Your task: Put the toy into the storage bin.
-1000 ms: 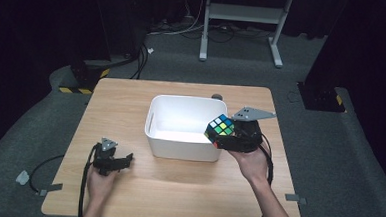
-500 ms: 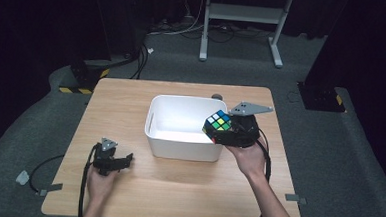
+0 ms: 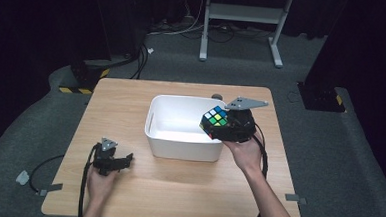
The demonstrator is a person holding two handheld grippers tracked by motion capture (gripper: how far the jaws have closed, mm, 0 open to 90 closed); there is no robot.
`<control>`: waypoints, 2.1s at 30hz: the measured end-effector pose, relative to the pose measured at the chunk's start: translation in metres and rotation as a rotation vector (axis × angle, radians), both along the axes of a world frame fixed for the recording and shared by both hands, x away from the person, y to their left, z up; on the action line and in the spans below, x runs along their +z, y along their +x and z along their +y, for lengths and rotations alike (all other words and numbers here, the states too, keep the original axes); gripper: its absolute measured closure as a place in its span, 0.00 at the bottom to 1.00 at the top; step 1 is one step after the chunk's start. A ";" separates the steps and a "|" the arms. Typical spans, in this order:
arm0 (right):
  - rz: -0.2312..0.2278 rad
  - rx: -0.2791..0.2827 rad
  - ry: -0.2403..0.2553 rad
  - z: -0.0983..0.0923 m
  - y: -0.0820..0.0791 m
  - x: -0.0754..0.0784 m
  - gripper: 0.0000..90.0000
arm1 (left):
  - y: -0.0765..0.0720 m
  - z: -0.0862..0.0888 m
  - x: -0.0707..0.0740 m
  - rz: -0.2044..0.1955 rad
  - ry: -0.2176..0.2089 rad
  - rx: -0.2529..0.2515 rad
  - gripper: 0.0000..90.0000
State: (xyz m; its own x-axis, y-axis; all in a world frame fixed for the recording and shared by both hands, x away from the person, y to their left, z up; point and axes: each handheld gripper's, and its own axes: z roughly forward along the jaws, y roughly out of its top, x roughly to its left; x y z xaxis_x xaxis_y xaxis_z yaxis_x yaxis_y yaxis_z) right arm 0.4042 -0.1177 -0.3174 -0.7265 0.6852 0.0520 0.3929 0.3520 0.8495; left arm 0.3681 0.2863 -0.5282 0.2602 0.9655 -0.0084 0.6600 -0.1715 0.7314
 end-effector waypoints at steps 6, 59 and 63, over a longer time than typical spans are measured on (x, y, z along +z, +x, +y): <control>-0.003 0.008 -0.011 0.010 0.005 0.003 0.37 | 0.000 0.000 0.000 0.000 -0.001 0.000 0.18; 0.050 -0.039 -0.109 0.097 0.077 -0.007 0.37 | 0.000 0.001 0.000 -0.001 -0.007 0.000 0.18; 0.055 -0.038 -0.126 0.101 0.080 -0.010 0.37 | 0.000 0.001 0.000 -0.001 -0.009 0.000 0.18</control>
